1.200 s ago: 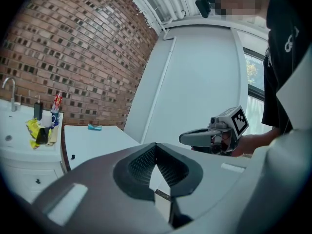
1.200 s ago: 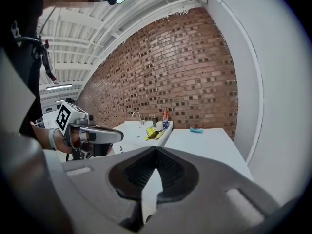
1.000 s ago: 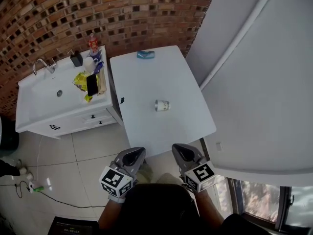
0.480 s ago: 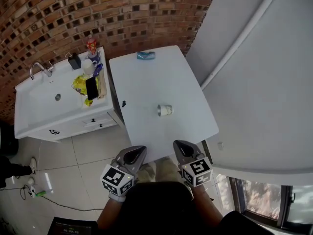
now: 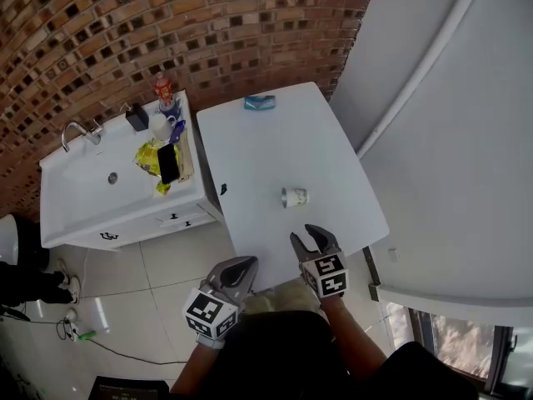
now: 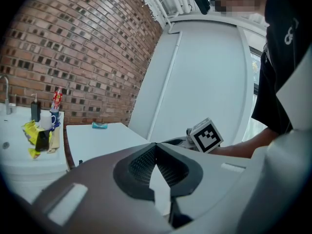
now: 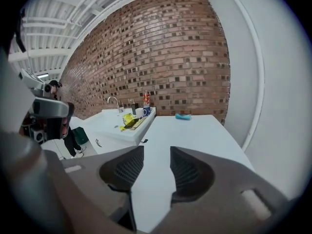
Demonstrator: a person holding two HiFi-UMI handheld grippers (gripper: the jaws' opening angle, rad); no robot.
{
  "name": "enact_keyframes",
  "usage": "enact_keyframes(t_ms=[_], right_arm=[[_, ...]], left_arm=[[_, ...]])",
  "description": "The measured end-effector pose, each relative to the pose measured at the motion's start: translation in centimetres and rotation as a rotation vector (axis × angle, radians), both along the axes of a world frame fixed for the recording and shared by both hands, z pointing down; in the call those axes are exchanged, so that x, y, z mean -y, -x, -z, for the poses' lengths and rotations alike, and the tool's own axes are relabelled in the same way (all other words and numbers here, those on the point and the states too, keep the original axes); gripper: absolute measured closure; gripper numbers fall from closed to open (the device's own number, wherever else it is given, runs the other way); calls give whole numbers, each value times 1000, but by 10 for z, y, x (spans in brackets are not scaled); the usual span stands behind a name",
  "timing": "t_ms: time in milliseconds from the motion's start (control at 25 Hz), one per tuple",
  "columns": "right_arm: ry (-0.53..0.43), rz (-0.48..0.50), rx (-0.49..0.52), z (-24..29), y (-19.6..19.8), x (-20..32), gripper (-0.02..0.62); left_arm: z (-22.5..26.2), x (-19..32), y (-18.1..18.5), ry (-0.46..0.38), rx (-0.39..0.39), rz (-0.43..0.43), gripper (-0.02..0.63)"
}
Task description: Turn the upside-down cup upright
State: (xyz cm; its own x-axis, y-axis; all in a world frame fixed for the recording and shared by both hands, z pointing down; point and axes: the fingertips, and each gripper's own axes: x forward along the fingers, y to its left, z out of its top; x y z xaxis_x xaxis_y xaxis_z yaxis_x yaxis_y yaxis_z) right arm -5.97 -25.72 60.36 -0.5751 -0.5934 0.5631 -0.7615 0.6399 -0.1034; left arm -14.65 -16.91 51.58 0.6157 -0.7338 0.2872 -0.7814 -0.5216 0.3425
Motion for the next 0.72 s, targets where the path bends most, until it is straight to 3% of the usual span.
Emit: enact_keyframes(t_ms=[200, 720], right_arm=[[47, -41, -28, -36, -5, 24, 383], [165, -163, -66, -95, -9, 75, 292]], left_arm=[[-10, 15, -2, 27, 31, -17, 591], [-11, 56, -23, 30, 88, -83, 591]])
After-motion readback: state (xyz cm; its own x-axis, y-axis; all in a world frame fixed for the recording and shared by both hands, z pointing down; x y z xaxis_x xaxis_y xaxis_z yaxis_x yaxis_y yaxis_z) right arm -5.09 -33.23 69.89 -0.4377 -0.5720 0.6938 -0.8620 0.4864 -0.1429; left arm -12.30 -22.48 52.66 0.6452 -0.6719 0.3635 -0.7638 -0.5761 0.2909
